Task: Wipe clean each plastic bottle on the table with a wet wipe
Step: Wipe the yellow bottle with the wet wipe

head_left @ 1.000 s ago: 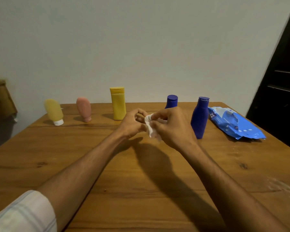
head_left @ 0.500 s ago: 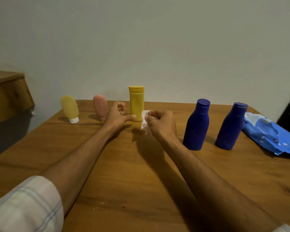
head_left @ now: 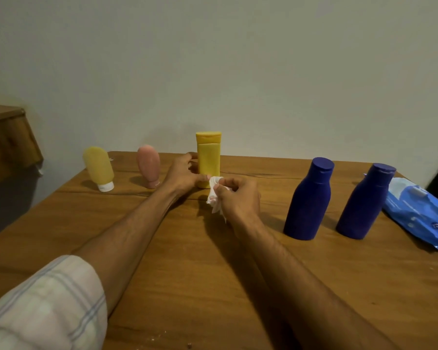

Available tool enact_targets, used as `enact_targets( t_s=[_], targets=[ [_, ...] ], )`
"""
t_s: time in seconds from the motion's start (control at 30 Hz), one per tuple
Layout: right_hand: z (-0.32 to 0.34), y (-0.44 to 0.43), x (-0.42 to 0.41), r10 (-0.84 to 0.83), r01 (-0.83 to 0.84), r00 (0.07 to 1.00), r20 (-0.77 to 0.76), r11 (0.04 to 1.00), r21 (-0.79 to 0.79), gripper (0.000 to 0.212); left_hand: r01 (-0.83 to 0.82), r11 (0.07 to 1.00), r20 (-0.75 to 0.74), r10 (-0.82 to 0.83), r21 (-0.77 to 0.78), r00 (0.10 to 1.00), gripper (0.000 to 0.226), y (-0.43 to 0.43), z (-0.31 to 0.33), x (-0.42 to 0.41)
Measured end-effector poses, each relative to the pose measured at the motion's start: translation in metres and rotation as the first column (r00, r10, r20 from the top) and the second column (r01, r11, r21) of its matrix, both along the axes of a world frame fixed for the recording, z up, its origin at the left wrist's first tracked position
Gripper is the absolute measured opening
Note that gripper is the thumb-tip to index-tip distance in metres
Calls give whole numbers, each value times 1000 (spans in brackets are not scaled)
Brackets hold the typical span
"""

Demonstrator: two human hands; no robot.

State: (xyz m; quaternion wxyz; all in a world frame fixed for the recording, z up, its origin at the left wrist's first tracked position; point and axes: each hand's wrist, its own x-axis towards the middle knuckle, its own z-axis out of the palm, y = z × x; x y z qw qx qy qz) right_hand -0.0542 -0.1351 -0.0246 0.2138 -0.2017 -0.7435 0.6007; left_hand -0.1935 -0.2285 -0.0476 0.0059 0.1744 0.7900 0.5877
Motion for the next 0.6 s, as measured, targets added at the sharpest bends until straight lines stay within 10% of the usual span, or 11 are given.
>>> enact_targets(
  t_s=[0.6],
  targets=[
    [35,-13,72,61,-46,972,-226,997,69,25,19,931,173,-88,365,981,49,-26,46,119]
  ],
)
